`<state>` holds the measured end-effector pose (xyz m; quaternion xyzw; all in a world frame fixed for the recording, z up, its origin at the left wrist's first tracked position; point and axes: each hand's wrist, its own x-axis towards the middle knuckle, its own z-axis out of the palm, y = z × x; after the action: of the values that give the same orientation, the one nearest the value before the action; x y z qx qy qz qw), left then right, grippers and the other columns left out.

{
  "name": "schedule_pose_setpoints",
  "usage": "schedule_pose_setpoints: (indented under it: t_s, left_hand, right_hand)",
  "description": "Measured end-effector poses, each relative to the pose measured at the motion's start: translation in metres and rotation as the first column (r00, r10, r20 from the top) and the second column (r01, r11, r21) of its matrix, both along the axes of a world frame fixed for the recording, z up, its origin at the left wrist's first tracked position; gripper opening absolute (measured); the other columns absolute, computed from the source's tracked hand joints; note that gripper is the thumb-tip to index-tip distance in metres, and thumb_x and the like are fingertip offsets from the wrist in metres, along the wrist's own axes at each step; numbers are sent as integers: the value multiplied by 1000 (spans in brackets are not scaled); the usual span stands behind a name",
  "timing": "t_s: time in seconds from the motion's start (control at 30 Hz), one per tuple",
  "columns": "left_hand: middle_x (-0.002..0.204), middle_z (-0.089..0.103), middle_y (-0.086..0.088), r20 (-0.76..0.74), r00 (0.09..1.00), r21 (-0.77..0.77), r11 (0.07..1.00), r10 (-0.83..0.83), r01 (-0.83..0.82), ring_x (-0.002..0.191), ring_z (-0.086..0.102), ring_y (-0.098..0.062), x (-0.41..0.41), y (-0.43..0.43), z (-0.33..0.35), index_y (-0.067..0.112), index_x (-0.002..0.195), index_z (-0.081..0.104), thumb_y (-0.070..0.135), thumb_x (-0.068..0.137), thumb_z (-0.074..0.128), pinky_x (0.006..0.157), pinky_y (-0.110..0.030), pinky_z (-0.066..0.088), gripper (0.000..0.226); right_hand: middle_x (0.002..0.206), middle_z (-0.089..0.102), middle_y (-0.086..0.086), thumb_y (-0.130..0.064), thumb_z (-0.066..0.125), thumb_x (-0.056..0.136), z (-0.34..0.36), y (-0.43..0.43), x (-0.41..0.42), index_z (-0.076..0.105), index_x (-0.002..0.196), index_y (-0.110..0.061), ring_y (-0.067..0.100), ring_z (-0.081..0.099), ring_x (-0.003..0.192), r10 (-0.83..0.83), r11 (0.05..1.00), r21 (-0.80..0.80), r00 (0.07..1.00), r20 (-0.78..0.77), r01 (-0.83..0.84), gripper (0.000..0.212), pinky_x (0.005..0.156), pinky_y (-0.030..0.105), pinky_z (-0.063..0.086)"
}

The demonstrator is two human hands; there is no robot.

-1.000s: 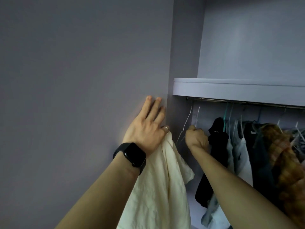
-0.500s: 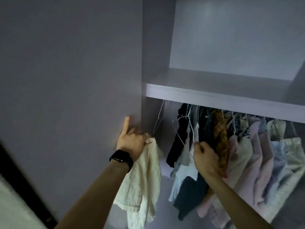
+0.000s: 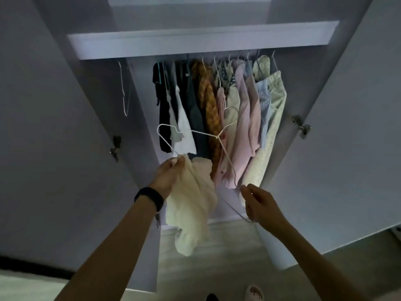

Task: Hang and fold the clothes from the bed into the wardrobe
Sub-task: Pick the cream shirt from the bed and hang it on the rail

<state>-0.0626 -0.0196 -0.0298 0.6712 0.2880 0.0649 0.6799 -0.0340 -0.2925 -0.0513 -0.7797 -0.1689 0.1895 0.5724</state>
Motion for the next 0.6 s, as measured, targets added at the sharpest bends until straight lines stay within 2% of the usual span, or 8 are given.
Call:
schedule_pose_setpoints:
  t_s: [0.07, 0.13, 0.2, 0.27, 0.33, 0.4, 0.5, 0.6]
  left_hand:
    - [81, 65, 5, -37, 996, 60, 995, -82, 84, 81, 61, -14, 4, -18, -6, 10, 83, 61, 27, 97, 60, 74, -19, 51, 22]
    - [93, 66, 2, -107, 982, 137, 975, -159, 173, 88, 62, -14, 7, -30, -10, 14, 91, 64, 30, 98, 57, 80, -24, 52, 19]
    - [106, 66, -1, -116, 978, 160, 968, -175, 192, 98, 62, -16, 10, -37, -10, 18, 100, 65, 32, 99, 57, 94, -32, 49, 17]
    - [109, 65, -1, -114, 972, 156, 963, -204, 220, 101, 61, -16, 12, -39, -9, 19, 104, 63, 33, 99, 57, 97, -33, 47, 16]
    - [105, 60, -2, -136, 948, 208, 928, -286, 310, 96, 58, -17, 18, -47, -8, 19, 102, 56, 36, 100, 56, 90, -30, 47, 17]
    - [100, 57, -4, -185, 914, 286, 870, -361, 401, 91, 54, -18, 24, -60, -7, 17, 102, 53, 38, 100, 54, 82, -27, 46, 21]
    - [86, 56, 0, -230, 855, 355, 778, -464, 518, 79, 53, -13, 35, -84, -2, 15, 87, 54, 40, 101, 54, 72, -25, 43, 28]
    - [73, 53, 10, -220, 835, 394, 737, -504, 549, 70, 51, -4, 42, -103, 1, 25, 74, 48, 38, 100, 57, 65, -19, 40, 30]
  right_hand:
    - [67, 65, -4, -43, 59, 97, -10, -18, -4, 59, 75, -19, 11, 56, 57, 64, 991, -115, 998, -2, -64, 32, 58, 27, 47]
    - [95, 75, -7, -50, 60, 90, -14, -29, -1, 71, 102, -22, 13, 69, 79, 120, 983, -127, 987, -108, -134, 32, 73, 31, 55]
    - [114, 74, -5, -53, 61, 84, -15, -37, 9, 67, 123, -24, 22, 71, 98, 107, 994, 14, 951, -289, -107, 49, 88, 36, 56]
    - [122, 71, 1, -51, 62, 88, -16, -42, 22, 63, 131, -27, 31, 70, 104, 113, 986, 157, 895, -432, -49, 49, 92, 40, 57]
    - [121, 71, 10, -45, 65, 93, -12, -47, 38, 63, 130, -22, 32, 70, 100, 99, 974, 227, 866, -490, 18, 44, 85, 37, 58]
    - [113, 72, 17, -38, 70, 88, 0, -48, 56, 67, 123, -12, 29, 71, 90, 64, 956, 275, 843, -535, 102, 43, 76, 34, 57]
    - [97, 74, 10, -37, 75, 84, 19, -47, 84, 72, 104, -6, 19, 68, 69, 2, 897, 341, 768, -640, 282, 37, 59, 29, 55]
    - [71, 61, -1, -36, 68, 92, 35, -54, 106, 70, 106, -10, 7, 40, 44, -17, 874, 346, 735, -678, 340, 29, 36, 18, 33]
